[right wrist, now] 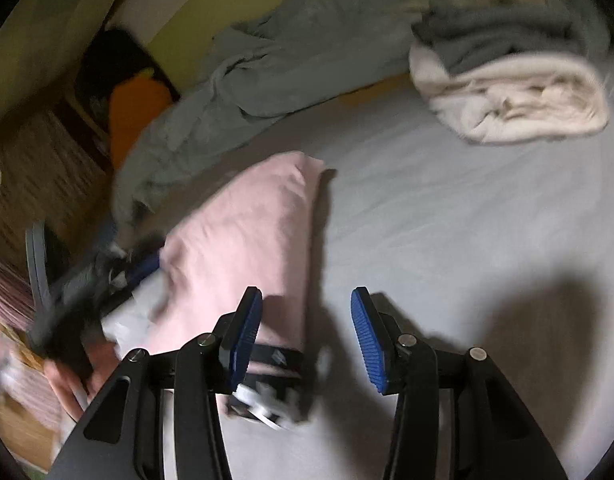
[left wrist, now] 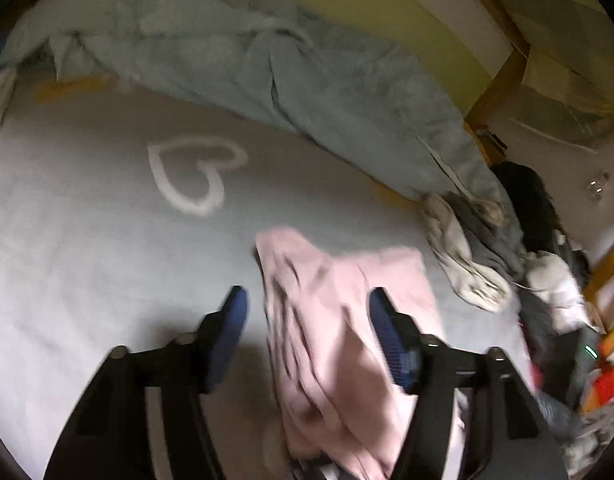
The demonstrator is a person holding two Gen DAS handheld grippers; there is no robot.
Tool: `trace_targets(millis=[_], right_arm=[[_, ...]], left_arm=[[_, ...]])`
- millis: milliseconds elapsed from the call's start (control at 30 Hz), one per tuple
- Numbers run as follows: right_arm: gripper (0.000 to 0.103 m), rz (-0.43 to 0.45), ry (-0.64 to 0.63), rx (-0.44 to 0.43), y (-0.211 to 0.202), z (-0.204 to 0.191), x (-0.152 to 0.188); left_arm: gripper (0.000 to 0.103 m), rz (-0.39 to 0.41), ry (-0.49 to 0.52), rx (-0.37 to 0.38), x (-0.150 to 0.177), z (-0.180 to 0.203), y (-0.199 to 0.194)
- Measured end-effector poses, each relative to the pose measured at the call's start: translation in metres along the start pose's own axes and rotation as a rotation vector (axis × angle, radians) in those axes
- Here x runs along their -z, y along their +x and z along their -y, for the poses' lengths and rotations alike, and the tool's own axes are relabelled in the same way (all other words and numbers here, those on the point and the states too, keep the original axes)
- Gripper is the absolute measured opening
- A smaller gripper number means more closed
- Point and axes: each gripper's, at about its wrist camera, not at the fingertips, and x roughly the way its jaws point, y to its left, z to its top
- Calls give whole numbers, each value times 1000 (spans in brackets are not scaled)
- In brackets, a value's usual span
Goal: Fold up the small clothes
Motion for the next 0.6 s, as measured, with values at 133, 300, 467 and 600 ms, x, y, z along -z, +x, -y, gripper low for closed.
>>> trace_targets(millis=[133,300,467,600], right_arm=[[49,-71,221,-143,24,25,-17],[51,-136,161,-166,47,16,-22],[24,-188,125,-202,64,11,-28],[15,-163,87,-189,57,3,-30]], left_arm=[[70,-160,-187,103,20,-29,17],[73,-180,-217,175,32,-35,25],[32,-179,-141,162,30,-15,43],[19,-122,-113,173,29,-5,30]])
